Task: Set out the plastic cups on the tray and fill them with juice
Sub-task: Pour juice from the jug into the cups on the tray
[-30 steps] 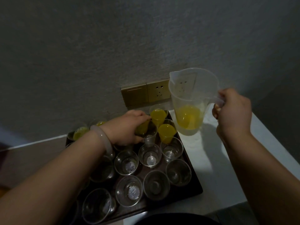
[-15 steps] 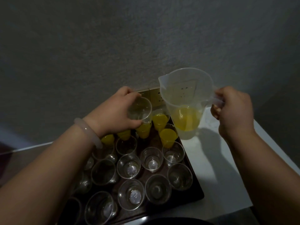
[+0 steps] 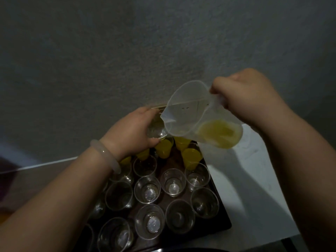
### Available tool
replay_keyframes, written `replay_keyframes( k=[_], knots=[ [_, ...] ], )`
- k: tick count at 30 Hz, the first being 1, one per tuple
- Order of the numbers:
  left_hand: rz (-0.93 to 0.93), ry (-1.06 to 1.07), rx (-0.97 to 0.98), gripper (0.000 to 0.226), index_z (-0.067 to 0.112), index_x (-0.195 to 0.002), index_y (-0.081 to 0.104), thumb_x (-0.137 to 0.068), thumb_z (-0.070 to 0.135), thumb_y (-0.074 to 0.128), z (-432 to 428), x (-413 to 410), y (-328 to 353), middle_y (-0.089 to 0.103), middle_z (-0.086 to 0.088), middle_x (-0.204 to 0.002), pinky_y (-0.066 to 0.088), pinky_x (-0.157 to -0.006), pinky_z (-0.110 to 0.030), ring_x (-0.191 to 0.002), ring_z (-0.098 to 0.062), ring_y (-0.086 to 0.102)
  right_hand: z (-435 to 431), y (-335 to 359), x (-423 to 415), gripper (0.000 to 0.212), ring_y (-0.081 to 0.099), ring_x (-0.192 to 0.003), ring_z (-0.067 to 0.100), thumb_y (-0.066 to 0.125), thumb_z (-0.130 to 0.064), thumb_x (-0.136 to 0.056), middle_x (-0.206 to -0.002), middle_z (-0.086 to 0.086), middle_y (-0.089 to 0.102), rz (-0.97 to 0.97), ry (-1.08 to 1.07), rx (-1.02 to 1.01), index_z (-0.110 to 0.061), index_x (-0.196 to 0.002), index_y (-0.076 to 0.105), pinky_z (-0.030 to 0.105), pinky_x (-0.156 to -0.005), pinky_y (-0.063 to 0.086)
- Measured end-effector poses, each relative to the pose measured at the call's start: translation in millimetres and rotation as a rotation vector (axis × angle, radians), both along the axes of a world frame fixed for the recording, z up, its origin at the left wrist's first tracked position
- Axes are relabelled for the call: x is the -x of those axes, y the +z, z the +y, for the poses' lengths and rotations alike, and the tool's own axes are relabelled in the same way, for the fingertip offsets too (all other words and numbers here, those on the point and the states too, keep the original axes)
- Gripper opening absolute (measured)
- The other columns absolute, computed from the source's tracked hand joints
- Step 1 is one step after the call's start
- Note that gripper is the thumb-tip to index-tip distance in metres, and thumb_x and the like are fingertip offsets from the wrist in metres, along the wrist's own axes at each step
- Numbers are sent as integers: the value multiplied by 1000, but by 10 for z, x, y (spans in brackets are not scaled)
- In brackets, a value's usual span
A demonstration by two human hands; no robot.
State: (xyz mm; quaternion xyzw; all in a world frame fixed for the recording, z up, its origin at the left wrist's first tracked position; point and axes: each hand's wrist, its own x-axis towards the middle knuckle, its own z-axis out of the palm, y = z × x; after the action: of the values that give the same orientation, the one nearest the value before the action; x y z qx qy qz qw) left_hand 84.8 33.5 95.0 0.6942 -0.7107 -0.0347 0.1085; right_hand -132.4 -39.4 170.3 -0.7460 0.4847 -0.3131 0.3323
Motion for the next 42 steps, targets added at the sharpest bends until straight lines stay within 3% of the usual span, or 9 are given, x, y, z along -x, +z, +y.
replay_keyframes(
  k=[4,12,19,42],
  knots=[
    [-35,0,-8,81,20,-146,36,-77,40,73,13,38,-25,43,-1,-143,38,-100,-28,-127,-19,44,48,143,-178,41,32,-49,20,55,-36,-81,-52,5,33,252,6,95,-11,-52,39,34,-52,26],
    [-26,-17,3,77,25,-141,42,-74,43,75,10,58,-56,51,1,-132,42,-94,-29,-120,-18,49,104,228,-383,43,25,-45,16,52,-37,-83,-50,-2,26,409,65,115,-15,-52,32,29,-47,19],
    [-29,10,-19,82,20,-145,37,-76,47,72,20,53,-67,46,1,-139,39,-101,-28,-126,-17,44,152,333,-470,41,31,-46,17,50,-36,-84,-50,0,32,511,101,176,-14,-51,38,27,-46,18],
    [-62,42,-79,85,18,-144,38,-74,52,72,31,50,-47,48,-2,-138,39,-102,-30,-126,-19,45,232,441,-687,37,35,-50,17,48,-38,-85,-57,1,39,663,175,260,-16,-57,39,27,-47,21]
  ],
)
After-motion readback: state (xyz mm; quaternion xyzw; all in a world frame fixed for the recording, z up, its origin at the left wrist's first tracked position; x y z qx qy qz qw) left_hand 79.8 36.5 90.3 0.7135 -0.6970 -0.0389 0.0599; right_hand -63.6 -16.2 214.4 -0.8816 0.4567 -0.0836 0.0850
